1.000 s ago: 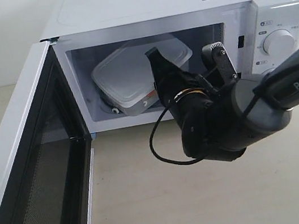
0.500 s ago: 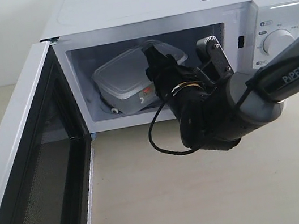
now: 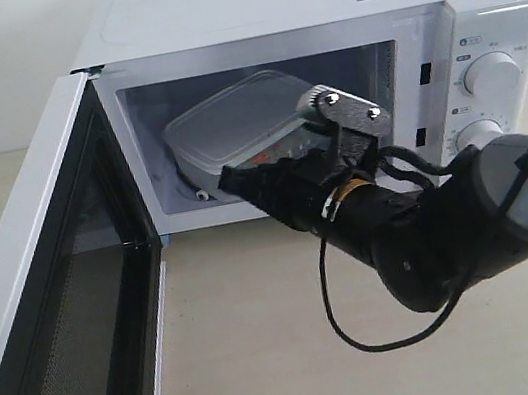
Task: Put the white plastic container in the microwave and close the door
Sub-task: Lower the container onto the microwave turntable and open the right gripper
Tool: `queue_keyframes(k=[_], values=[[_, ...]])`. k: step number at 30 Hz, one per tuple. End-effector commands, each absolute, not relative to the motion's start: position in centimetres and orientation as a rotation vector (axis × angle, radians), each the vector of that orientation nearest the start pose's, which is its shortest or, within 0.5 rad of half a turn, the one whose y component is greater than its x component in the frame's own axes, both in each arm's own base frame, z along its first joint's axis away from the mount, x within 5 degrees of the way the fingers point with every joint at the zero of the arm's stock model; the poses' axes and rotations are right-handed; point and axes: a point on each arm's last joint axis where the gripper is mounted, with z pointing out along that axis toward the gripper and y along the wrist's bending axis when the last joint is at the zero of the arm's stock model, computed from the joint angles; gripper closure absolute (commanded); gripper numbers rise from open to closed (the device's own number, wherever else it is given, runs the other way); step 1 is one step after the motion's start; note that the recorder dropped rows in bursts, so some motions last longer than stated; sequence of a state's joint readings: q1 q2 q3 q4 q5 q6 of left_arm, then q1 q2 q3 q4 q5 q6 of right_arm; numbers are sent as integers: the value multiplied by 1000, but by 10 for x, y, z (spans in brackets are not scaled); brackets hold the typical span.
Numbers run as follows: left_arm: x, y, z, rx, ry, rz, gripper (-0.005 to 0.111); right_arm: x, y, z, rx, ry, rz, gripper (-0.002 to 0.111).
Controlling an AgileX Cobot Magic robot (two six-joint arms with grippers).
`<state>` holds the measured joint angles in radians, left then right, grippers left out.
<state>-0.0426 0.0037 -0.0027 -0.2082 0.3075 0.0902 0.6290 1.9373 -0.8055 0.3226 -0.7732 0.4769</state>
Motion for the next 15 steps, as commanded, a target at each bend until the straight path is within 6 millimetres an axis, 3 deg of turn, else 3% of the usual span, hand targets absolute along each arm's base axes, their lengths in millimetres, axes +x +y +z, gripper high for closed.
queue_keyframes(k=[1, 5, 15], values=[[54, -8, 186, -32, 1785, -179, 102, 313, 215, 148, -88, 1982, 622, 108], [54, -8, 186, -32, 1785, -179, 102, 327, 226, 155, -167, 2022, 562, 108], [54, -8, 186, -32, 1785, -179, 102, 361, 240, 129, -40, 2019, 507, 108]])
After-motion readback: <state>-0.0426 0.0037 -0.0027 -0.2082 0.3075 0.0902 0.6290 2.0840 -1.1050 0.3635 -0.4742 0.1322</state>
